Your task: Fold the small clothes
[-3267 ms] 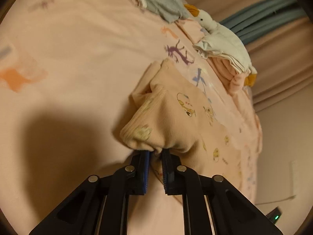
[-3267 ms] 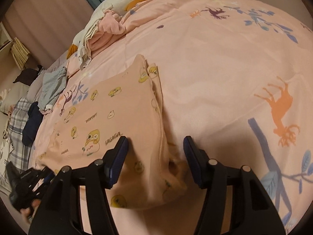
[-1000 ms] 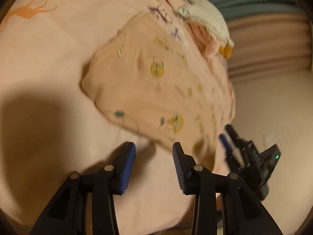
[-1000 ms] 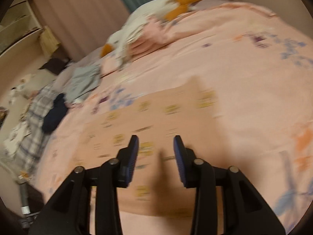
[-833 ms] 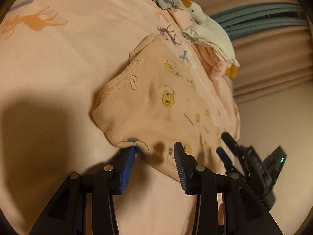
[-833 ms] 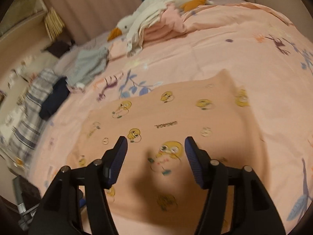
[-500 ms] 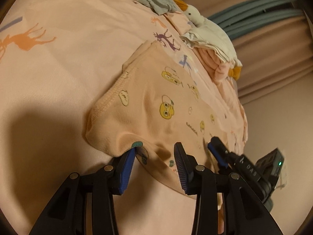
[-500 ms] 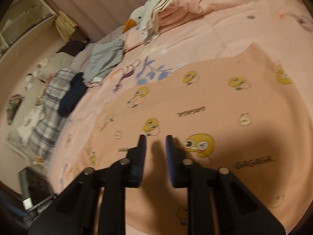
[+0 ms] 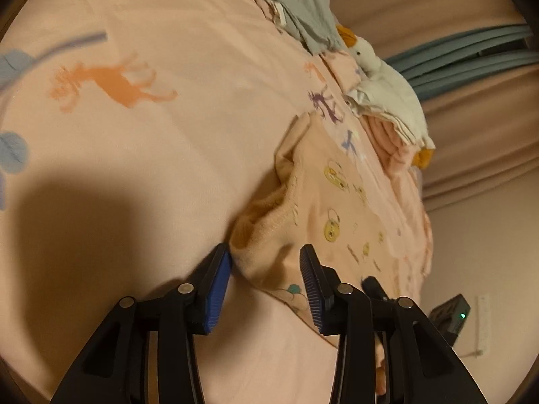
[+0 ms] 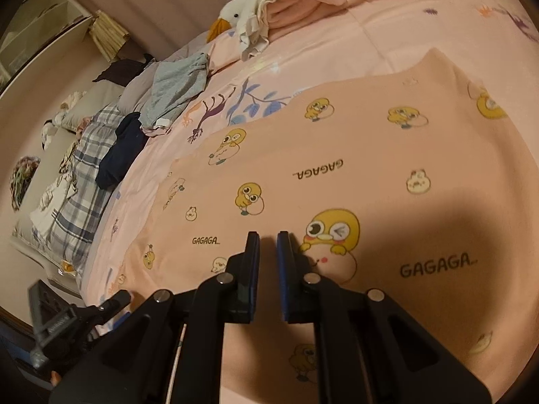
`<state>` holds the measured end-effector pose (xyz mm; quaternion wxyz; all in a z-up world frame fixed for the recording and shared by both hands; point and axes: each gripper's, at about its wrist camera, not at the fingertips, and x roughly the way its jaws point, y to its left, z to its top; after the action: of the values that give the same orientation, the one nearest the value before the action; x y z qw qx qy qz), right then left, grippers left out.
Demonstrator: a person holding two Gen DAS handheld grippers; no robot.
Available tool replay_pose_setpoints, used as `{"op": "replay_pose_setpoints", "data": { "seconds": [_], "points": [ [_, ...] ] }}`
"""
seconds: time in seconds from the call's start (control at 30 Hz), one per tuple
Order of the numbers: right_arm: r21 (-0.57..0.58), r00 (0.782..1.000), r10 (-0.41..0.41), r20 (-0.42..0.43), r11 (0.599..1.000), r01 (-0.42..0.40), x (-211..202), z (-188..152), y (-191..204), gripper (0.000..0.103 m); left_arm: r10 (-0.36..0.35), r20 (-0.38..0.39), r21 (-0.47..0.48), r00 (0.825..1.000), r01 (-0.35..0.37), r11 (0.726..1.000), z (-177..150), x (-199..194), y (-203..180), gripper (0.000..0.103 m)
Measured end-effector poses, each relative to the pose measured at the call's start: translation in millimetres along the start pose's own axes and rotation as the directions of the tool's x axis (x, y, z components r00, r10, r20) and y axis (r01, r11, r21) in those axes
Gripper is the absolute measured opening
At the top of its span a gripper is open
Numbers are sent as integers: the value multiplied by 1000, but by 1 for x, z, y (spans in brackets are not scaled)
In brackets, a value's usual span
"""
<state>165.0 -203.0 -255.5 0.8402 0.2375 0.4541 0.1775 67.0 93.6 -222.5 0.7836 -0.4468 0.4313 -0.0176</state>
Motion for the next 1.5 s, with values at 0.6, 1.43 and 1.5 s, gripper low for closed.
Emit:
{"op": "replay_pose_setpoints", "data": {
  "seconds": [0.6, 1.43, 1.5],
  "points": [
    [32, 998, 37, -41, 999, -36, 3, -5, -11, 0, 15, 57, 89, 998, -20, 996, 10, 49, -39, 50],
    [-77, 999, -43, -17, 996, 42, 7, -6, -3, 0, 255, 162, 343, 953, -297, 891, 7, 74, -78, 31],
    [-72, 999, -42, -19, 997, 40, 8, -5, -3, 0, 247, 149, 325, 957, -283, 902, 10, 74, -75, 31]
  ]
}}
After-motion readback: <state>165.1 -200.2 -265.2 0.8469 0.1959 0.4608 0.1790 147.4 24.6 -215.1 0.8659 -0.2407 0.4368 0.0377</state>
